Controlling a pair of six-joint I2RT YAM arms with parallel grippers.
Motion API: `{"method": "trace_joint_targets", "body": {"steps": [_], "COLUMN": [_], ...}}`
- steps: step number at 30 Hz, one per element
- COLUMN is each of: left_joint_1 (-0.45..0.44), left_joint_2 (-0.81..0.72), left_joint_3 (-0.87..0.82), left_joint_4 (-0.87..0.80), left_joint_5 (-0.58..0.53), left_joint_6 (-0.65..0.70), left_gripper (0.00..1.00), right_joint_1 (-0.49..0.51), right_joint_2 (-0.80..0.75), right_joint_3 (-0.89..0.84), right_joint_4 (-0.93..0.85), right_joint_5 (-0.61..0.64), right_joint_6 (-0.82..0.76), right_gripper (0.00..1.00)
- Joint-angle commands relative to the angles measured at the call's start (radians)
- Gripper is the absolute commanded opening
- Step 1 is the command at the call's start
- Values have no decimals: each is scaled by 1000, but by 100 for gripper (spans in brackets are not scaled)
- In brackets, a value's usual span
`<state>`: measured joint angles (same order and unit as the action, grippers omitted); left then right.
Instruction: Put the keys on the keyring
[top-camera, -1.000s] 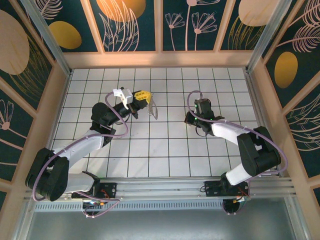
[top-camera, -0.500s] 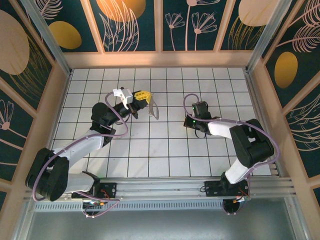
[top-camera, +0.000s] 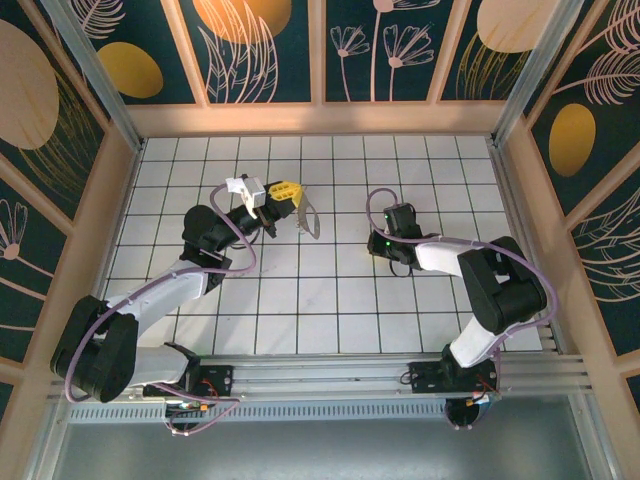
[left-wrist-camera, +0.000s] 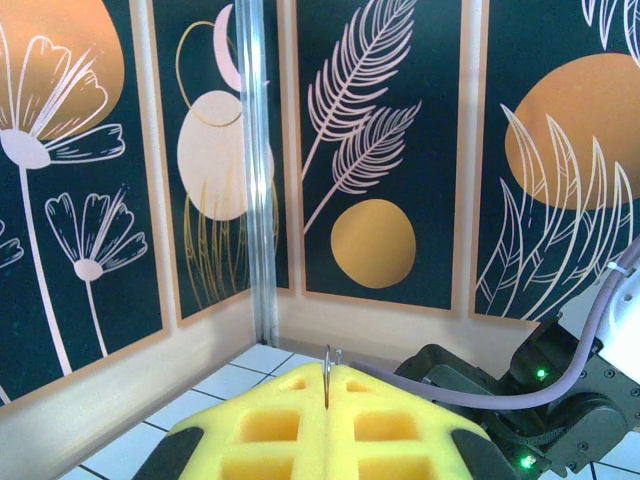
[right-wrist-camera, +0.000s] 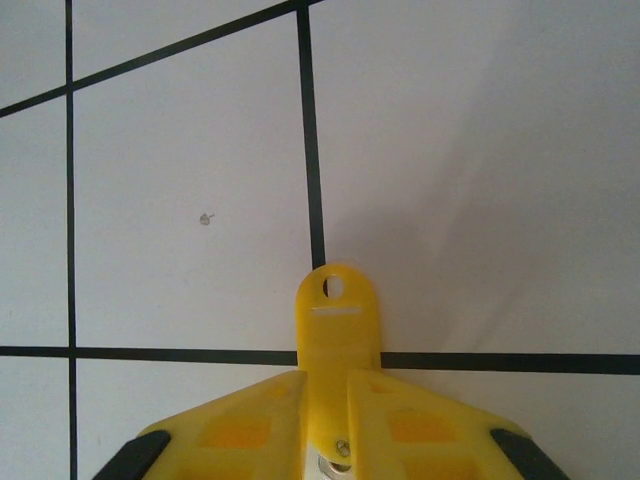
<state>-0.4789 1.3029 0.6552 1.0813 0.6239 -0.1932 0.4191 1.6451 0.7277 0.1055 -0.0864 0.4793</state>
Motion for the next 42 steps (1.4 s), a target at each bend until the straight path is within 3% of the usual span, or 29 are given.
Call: {"method": "trace_joint_targets", "body": {"steps": [1,34,42], "left_joint_1": [-7,-7,-7], "left_joint_2": [3,2,4], "left_joint_3": [20,17,15], "left_joint_4": [62,67,68], "left_joint_5": [19,19,19], "left_joint_6": [-17,-17,-18], "left_gripper": [0,0,0], "right_joint_1": [10,30,31], "right_joint_2": [-38,-48,-40], "right_joint_3": [6,-5,-5], "right_joint_4": [-20,-99,-101], "right_joint_5": [20,73,74], "right_joint_6": [2,27,29], "right_gripper": [20,21,16]}}
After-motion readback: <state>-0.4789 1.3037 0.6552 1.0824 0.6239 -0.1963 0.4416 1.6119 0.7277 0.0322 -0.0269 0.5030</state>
